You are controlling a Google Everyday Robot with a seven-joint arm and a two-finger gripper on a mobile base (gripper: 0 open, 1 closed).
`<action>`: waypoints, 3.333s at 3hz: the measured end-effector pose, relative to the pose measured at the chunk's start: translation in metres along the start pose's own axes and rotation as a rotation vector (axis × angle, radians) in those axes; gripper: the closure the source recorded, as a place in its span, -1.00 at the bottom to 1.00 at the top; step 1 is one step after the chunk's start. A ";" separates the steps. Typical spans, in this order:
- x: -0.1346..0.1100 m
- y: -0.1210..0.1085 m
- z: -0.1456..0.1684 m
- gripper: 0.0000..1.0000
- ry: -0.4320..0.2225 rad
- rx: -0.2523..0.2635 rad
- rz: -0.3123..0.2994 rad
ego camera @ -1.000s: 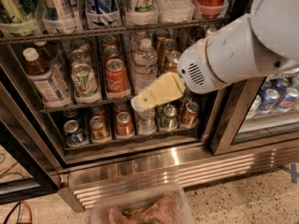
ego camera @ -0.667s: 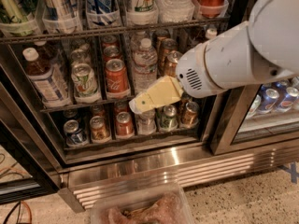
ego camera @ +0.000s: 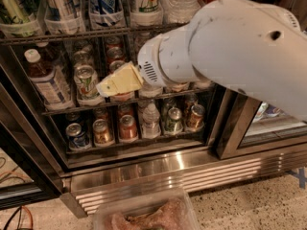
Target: Pick pepsi can from top shelf of fridge
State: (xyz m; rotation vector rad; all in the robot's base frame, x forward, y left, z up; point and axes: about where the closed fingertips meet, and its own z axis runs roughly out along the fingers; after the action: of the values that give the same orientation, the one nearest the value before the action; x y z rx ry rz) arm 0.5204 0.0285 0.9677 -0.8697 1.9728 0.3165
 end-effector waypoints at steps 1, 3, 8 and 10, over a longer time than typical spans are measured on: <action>-0.028 -0.003 0.012 -1.00 -0.053 0.043 -0.006; -0.037 -0.009 0.014 -1.00 -0.091 0.094 0.012; -0.121 0.002 0.041 -0.56 -0.398 0.043 0.128; -0.130 0.011 0.046 -0.46 -0.419 0.007 0.134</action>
Offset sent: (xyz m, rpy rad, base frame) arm 0.0156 0.0142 0.0148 0.0156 -0.0520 -0.0215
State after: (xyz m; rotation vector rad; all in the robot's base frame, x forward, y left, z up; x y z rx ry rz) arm 0.5847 0.1199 1.0501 -0.6082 1.6401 0.5239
